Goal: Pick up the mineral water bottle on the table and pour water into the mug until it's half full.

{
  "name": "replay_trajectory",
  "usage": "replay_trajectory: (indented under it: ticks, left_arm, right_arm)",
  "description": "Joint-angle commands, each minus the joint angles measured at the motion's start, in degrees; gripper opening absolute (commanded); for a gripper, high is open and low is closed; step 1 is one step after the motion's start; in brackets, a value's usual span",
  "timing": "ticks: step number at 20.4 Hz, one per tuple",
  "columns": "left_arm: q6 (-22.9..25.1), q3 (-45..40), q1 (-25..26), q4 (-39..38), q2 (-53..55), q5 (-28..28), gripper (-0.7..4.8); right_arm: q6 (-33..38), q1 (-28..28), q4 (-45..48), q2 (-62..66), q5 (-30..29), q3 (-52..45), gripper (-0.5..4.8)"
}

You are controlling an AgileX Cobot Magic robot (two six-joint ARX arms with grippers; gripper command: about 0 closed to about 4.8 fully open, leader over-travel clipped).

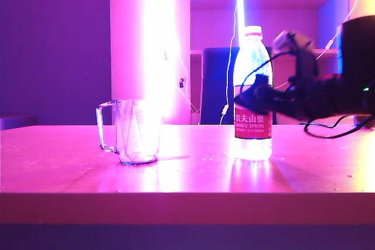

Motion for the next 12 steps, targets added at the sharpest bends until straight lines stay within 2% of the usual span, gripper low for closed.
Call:
replay_trajectory:
  ticks: [1,2,4,5,8,9,10,12]
  left_arm:
    - [-0.17,0.22,0.00,0.11,-0.07,0.15,-0.05]
    - [-0.17,0.22,0.00,0.13,-0.07,0.15,-0.05]
    - [-0.15,0.22,0.00,0.11,-0.07,0.15,-0.05]
    - [-0.17,0.22,0.00,0.13,-0.07,0.17,-0.05]
    - [-0.15,0.22,0.02,0.09,-0.07,0.15,-0.05]
    - [-0.17,0.22,0.02,0.13,-0.07,0.15,-0.05]
    - [-0.17,0.22,0.02,0.11,-0.07,0.15,-0.05]
    - [-0.17,0.22,0.02,0.13,-0.07,0.15,-0.05]
  right_arm:
    - [0.00,1.49,-2.56,1.60,0.04,3.30,4.79]
    - [0.00,1.68,-2.75,1.70,0.09,3.78,4.79]
    - [-0.02,2.34,-5.44,1.66,1.42,5.07,3.54]
    - [-0.04,2.34,-6.84,1.66,1.77,5.57,3.12]
    - [-0.33,2.34,-9.38,0.74,2.14,6.03,3.03]
    - [-1.79,2.34,-11.19,-0.48,2.25,6.05,2.73]
    - [-3.89,2.36,-14.36,-2.25,2.36,6.23,2.48]
    - [-9.29,2.51,-24.02,-6.14,4.42,7.61,2.47]
